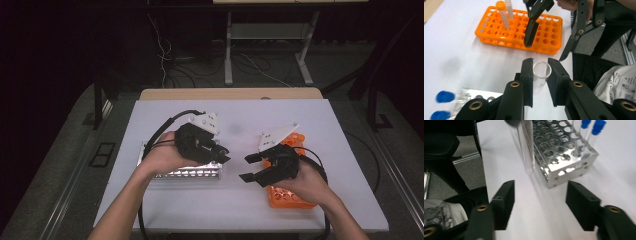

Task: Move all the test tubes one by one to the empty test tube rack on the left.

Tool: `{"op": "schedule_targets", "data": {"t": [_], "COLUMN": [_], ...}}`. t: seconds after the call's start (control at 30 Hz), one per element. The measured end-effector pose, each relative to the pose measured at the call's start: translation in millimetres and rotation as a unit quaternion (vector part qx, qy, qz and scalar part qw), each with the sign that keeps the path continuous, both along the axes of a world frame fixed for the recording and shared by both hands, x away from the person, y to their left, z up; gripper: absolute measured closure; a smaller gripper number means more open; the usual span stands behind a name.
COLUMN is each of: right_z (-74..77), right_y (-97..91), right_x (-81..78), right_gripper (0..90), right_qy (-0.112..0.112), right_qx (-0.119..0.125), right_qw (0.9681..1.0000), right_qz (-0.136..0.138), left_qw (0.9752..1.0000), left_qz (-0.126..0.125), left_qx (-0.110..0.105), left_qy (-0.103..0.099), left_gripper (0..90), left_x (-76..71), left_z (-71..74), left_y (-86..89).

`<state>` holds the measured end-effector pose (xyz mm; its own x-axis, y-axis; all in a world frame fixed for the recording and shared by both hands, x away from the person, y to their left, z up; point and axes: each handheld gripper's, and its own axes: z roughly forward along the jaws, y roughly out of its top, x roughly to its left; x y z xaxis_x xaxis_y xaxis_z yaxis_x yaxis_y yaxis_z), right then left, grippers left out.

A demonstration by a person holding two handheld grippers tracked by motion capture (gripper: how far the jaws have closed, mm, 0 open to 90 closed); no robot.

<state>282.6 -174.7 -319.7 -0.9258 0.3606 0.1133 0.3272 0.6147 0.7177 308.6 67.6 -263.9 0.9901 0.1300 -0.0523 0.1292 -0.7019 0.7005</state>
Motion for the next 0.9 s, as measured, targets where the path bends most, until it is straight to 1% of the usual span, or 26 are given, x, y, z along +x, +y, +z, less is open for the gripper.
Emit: {"op": "schedule_targets", "data": {"t": [0.07,0.13,0.2,0.27,0.33,0.37,0.43,0.6,0.73,0.9], "right_z": [0.8,1.6,1.9,1.8,2.0,1.8,1.1,-2.3,-5.2,-10.2], "right_y": [-5.0,-10.4,-15.9,-22.1,-29.1,-32.5,-39.0,-54.6,-64.9,-77.4], "right_x": [-0.1,-1.0,-2.0,-2.4,-3.0,-3.0,-3.3,-5.5,-7.6,-10.4], "right_gripper": [32.6,25.0,16.1,10.4,8.9,1.2,0.2,0.2,0.2,0.2], "right_qy": [0.006,0.009,0.006,0.006,0.005,0.007,0.010,0.009,0.010,0.011], "right_qx": [0.007,0.011,0.013,0.016,0.023,0.025,0.029,0.039,0.044,0.049], "right_qw": [0.9999,0.9998,0.9996,0.9993,0.9989,0.9986,0.9978,0.9961,0.9951,0.9937], "right_qz": [-0.006,-0.015,-0.025,-0.032,-0.041,-0.047,-0.059,-0.079,-0.088,-0.100], "left_qw": [1.0000,0.9999,0.9999,0.9997,0.9996,0.9995,0.9993,0.9986,0.9980,0.9967], "left_qz": [0.005,0.010,0.014,0.022,0.027,0.031,0.037,0.050,0.059,0.077], "left_qx": [0.000,-0.003,-0.002,-0.002,-0.004,-0.003,-0.004,-0.005,-0.001,-0.005], "left_qy": [-0.003,-0.004,-0.006,-0.007,-0.009,-0.010,-0.011,-0.014,-0.020,-0.024], "left_gripper": [74.4,74.4,74.4,74.4,74.4,74.4,74.4,74.4,74.4,74.4], "left_x": [1.1,2.0,3.7,5.2,7.2,8.3,10.6,15.6,19.5,23.6], "left_z": [3.4,6.0,8.4,10.3,11.7,12.5,13.7,16.4,18.5,20.3], "left_y": [4.0,8.0,12.4,16.6,20.7,22.9,27.0,36.0,42.4,51.0]}}
